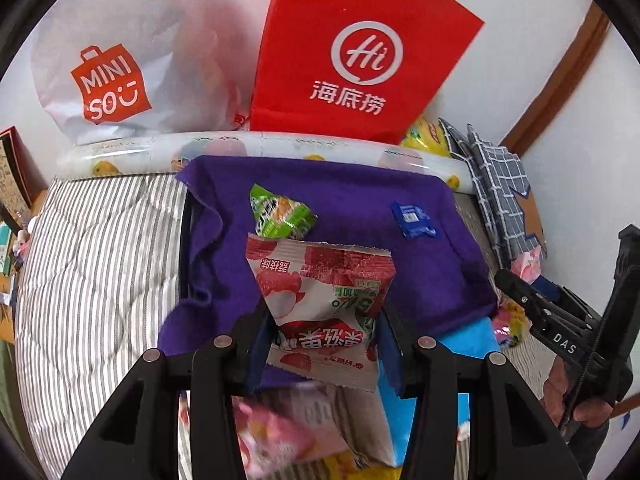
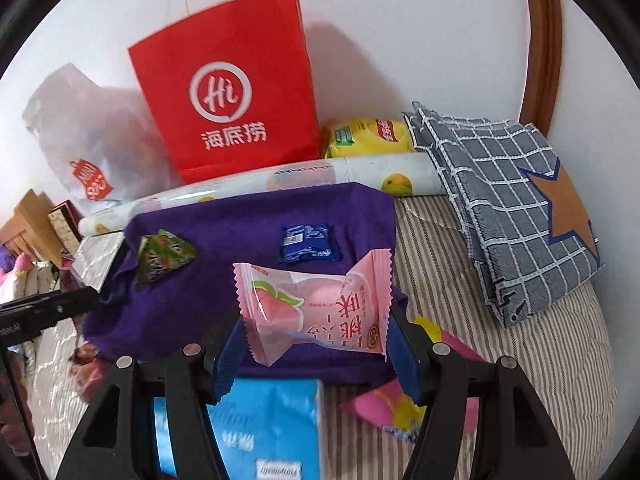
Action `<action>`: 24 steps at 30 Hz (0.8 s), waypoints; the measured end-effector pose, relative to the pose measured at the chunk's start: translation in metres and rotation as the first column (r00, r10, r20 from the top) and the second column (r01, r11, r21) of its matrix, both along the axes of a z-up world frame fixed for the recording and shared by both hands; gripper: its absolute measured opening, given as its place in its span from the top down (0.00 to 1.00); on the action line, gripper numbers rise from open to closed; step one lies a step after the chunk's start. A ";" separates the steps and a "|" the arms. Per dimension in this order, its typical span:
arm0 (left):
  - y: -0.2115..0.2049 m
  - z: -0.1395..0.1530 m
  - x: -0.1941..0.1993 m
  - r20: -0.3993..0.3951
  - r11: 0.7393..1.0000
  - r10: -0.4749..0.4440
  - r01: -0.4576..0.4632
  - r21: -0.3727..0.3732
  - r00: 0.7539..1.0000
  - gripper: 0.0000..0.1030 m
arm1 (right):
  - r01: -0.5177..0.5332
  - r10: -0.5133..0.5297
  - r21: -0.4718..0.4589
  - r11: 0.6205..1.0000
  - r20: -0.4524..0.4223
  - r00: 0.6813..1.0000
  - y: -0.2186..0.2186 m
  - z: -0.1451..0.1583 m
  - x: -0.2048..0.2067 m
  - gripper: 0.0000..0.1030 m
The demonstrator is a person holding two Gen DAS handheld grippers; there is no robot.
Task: Organize snacks
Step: 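Carry both candy packets over the purple towel with both tools, then open both tools to drop the candy packets onto the towel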
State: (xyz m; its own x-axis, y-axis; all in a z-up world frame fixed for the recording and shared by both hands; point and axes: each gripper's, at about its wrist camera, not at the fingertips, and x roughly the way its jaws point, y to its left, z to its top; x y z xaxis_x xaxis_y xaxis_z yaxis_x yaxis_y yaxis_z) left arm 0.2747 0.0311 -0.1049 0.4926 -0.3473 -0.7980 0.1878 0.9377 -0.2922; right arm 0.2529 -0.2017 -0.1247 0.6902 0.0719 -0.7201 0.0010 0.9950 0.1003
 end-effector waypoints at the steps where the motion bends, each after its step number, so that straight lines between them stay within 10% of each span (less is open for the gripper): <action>1: 0.001 -0.002 0.004 0.000 1.000 0.001 -0.001 0.001 1.000 0.54 | 0.001 -0.001 -0.002 1.000 -0.006 1.000 0.000 -0.003 0.004 0.40; 24: 0.000 -0.044 0.033 -0.079 1.000 0.007 -0.005 0.028 0.997 0.54 | 0.003 -0.005 -0.020 1.000 -0.117 0.993 0.002 -0.042 0.046 0.37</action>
State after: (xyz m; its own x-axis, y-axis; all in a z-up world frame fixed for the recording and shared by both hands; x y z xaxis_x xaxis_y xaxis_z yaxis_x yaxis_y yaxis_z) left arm 0.3080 0.0314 -0.1488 0.4296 -0.3217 -0.8438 0.1592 0.9467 -0.2799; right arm 0.2992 -0.1996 -0.1667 0.6013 0.0537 -0.7972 0.0158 0.9967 0.0791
